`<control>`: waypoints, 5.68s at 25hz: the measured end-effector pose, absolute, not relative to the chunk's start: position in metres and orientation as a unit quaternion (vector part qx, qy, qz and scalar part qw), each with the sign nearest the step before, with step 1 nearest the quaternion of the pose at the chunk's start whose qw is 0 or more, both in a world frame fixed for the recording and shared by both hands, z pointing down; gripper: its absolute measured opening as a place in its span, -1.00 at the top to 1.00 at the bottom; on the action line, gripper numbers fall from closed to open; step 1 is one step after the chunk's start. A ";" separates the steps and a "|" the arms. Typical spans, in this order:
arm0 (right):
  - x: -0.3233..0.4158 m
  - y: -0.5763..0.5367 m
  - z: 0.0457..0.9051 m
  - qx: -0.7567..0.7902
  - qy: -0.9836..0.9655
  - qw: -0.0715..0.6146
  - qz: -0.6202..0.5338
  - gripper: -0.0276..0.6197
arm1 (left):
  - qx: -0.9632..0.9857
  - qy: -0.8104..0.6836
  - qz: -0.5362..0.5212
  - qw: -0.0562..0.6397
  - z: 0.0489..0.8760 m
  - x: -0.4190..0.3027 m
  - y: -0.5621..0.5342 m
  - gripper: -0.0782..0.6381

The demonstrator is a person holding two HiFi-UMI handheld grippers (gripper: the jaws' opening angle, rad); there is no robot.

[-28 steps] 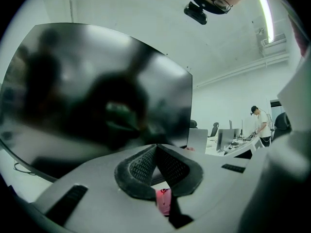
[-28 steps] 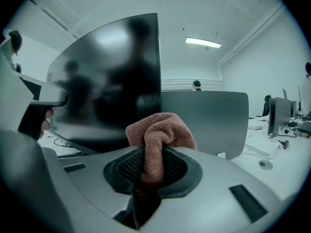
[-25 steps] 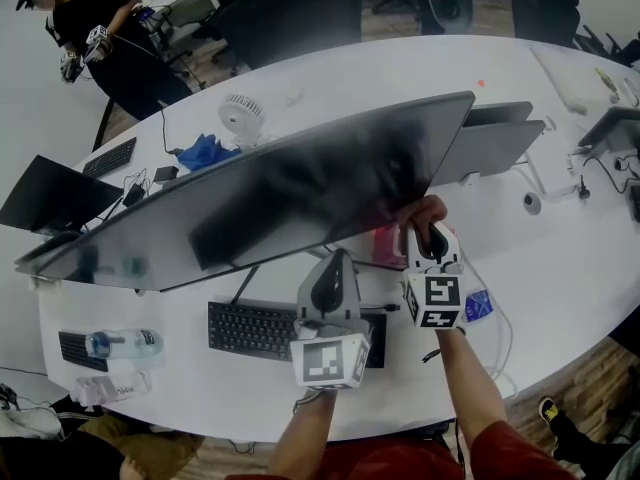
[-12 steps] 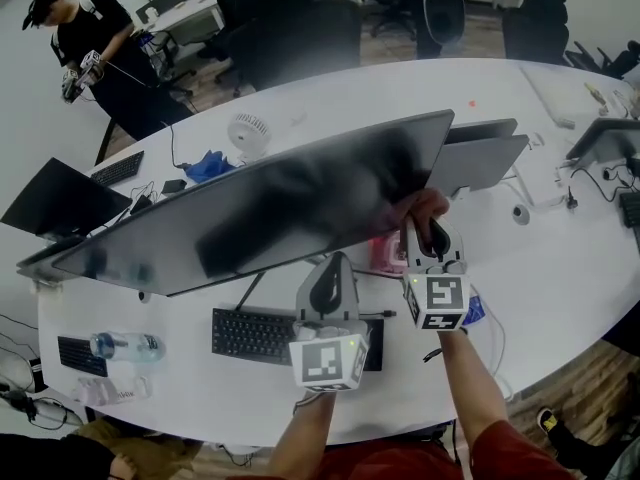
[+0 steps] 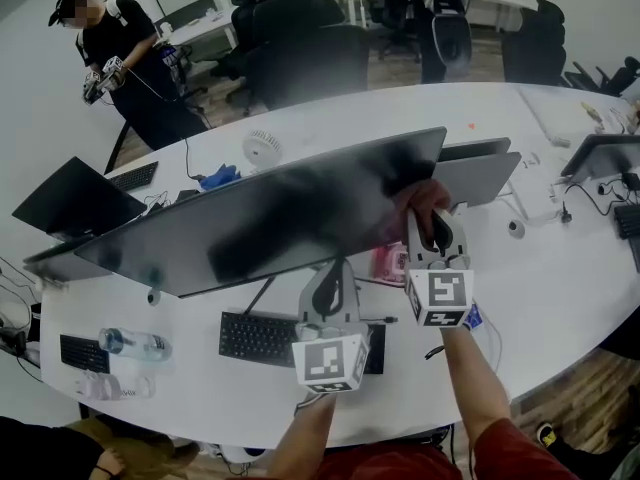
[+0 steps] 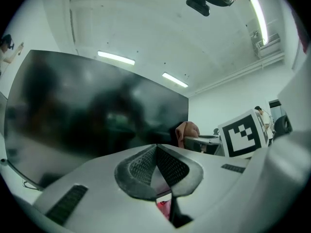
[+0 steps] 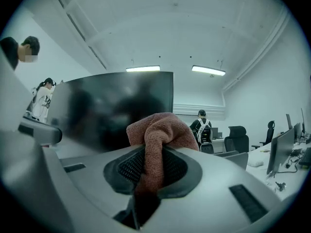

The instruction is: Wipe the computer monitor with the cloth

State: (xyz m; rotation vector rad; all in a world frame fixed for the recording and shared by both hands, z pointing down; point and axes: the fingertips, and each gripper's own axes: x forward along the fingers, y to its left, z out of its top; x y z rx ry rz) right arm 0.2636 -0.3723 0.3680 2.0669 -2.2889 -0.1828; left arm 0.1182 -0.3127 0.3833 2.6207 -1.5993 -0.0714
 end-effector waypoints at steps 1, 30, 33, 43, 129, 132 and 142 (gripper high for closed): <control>0.264 -0.372 0.362 0.670 -0.740 0.024 -0.062 0.68 | 0.853 -0.521 -0.024 0.035 0.381 0.117 -0.311 0.72; 0.258 -0.364 0.239 0.660 -0.739 0.002 -0.136 0.68 | 0.854 -0.518 -0.053 -0.006 0.321 0.113 -0.276 0.72; 0.256 -0.363 0.240 0.659 -0.740 0.003 -0.136 0.68 | 0.852 -0.521 -0.053 -0.009 0.318 0.111 -0.273 0.72; 0.256 -0.364 0.238 0.649 -0.749 -0.004 -0.133 0.68 | 0.832 -0.552 -0.049 -0.021 0.309 0.110 -0.272 0.72; -0.247 -0.342 0.243 0.523 -0.837 -0.056 -0.149 0.68 | 0.701 -0.709 -0.077 -0.014 0.324 -0.351 -0.216 0.72; -0.268 -0.341 0.245 0.510 -0.845 -0.057 -0.149 0.68 | 0.694 -0.715 -0.077 -0.012 0.328 -0.362 -0.213 0.72; -0.323 -0.337 0.250 0.479 -0.864 -0.058 -0.146 0.68 | 0.679 -0.730 -0.070 -0.007 0.339 -0.390 -0.206 0.72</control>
